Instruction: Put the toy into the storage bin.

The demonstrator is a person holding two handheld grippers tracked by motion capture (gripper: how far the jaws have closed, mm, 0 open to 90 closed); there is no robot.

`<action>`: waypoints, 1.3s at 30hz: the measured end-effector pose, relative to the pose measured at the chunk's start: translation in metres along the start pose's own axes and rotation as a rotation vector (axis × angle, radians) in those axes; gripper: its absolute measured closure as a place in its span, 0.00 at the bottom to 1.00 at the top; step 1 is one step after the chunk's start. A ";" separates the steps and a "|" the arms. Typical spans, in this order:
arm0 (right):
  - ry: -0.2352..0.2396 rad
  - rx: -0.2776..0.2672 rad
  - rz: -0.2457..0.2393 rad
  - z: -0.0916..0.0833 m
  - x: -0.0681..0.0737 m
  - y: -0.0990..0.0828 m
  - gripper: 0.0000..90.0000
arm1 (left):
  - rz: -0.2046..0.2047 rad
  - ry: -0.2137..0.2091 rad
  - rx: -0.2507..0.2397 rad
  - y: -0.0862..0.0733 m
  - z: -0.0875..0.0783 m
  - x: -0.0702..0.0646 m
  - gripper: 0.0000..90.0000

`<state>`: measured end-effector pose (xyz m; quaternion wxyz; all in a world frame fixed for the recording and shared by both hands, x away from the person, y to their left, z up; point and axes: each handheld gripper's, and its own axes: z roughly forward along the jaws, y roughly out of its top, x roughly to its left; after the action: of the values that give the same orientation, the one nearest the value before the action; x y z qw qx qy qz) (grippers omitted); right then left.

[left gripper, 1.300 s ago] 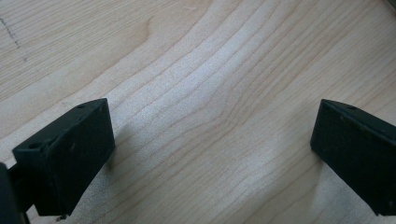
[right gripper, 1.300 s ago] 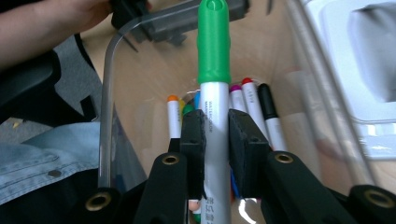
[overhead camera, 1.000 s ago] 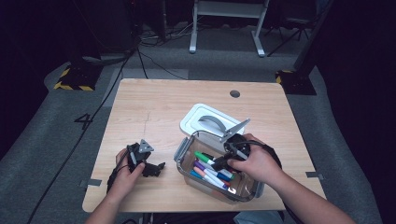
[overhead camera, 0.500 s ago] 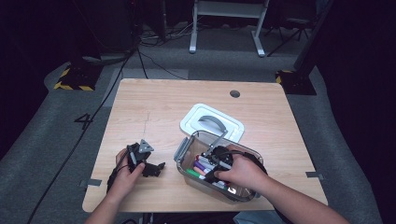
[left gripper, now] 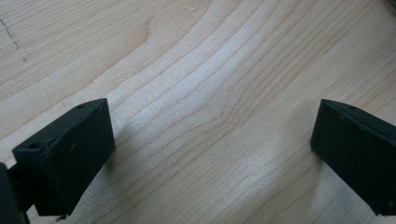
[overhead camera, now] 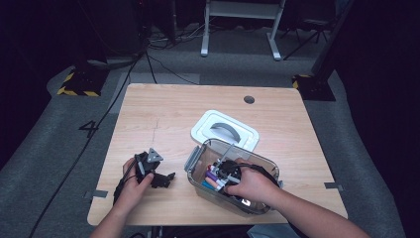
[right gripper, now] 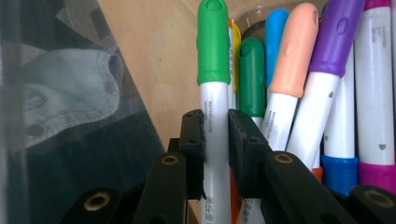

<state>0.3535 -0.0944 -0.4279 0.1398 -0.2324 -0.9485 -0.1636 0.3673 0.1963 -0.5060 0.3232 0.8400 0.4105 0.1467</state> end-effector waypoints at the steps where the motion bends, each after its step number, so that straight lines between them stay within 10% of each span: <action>1: -0.001 0.006 0.002 0.000 0.000 0.000 0.85 | 0.000 0.000 0.000 0.000 0.000 0.000 0.00; 5: -0.036 -0.039 -0.005 -0.002 -0.003 0.000 0.69 | 0.000 0.000 0.000 0.000 0.000 0.000 0.00; 22: -0.172 -0.339 -0.002 -0.070 -0.012 -0.008 0.59 | -0.005 0.000 -0.001 0.000 0.000 0.000 0.00; 39: -0.330 -0.535 0.099 -0.121 -0.065 -0.018 0.54 | -0.002 0.009 0.004 -0.001 -0.001 0.000 0.00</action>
<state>0.4228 -0.1806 -0.3447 -0.0744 -0.3302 -0.8692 -0.3604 0.3662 0.1974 -0.5055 0.3198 0.8394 0.4133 0.1494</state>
